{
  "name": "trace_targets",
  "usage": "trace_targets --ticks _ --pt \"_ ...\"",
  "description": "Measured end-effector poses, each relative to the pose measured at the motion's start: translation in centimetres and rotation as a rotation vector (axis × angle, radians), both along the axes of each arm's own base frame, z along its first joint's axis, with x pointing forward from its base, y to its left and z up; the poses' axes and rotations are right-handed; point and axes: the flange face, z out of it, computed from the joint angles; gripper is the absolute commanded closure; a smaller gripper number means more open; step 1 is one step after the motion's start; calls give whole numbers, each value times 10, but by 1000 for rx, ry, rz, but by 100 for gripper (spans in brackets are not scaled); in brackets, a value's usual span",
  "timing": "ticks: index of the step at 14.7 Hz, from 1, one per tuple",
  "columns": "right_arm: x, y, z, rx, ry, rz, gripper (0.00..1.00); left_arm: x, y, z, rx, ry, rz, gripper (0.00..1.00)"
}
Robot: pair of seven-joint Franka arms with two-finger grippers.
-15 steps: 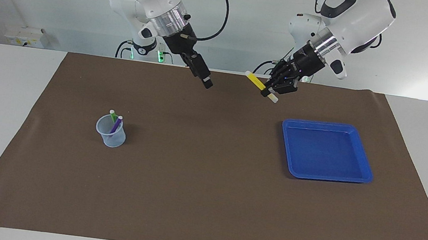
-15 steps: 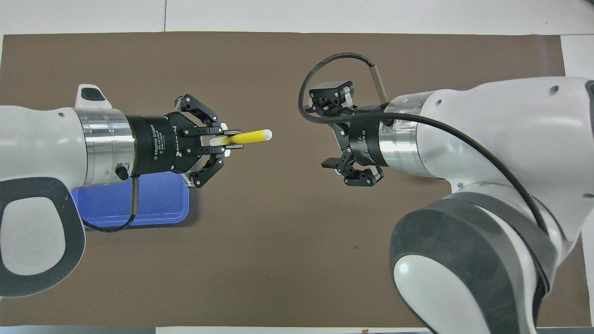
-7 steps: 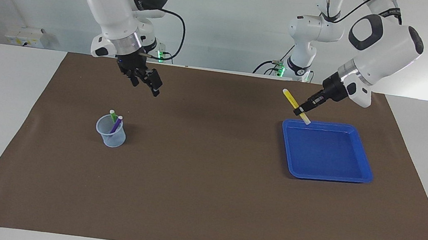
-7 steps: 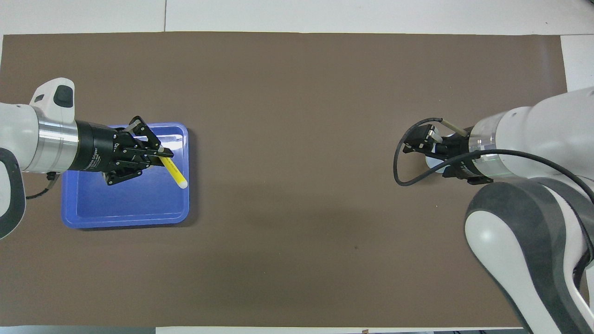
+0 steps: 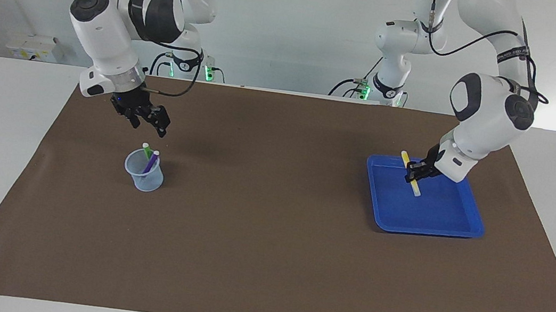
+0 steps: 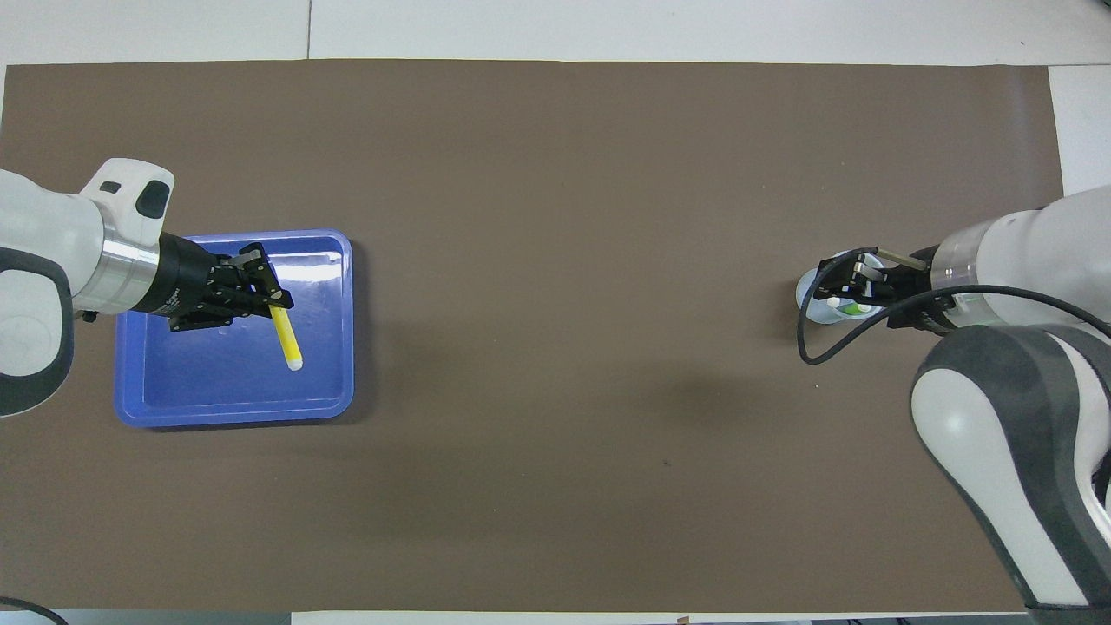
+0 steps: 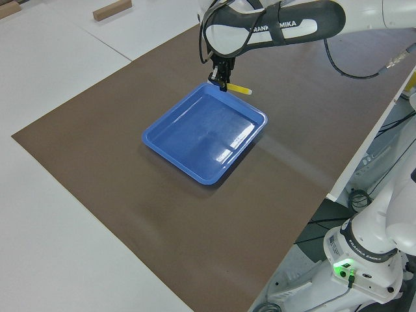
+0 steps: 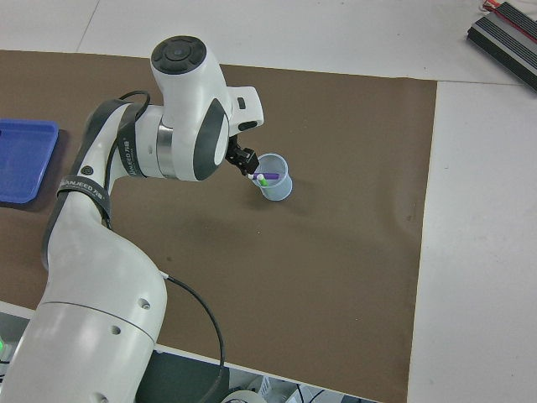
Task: Right arm passes pens to left for tray arrangement
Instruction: 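Lower the yellow pen into the blue tray with the left gripper, then grasp the green pen from the cup with the right gripper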
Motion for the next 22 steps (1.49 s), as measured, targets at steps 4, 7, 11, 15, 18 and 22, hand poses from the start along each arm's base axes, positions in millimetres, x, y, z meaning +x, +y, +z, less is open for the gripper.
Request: trace_targets --ticks 4,7,11,15,18,22 --pt "6 -6 -26 -4 -20 11 20 11 3 -34 34 -6 -44 100" --pt "4 -22 -41 -9 -32 34 27 16 3 -51 34 -6 -46 100" --pt "1 -27 -50 -11 -36 44 33 19 3 -68 36 -4 -47 100" --pt "1 -26 -52 -11 -32 45 100 20 3 -83 35 11 -48 100" --pt "1 -26 -52 -11 -33 45 100 20 3 -88 36 20 -48 100" --pt "6 -25 -43 -13 -58 48 100 20 3 -88 36 20 -53 0"
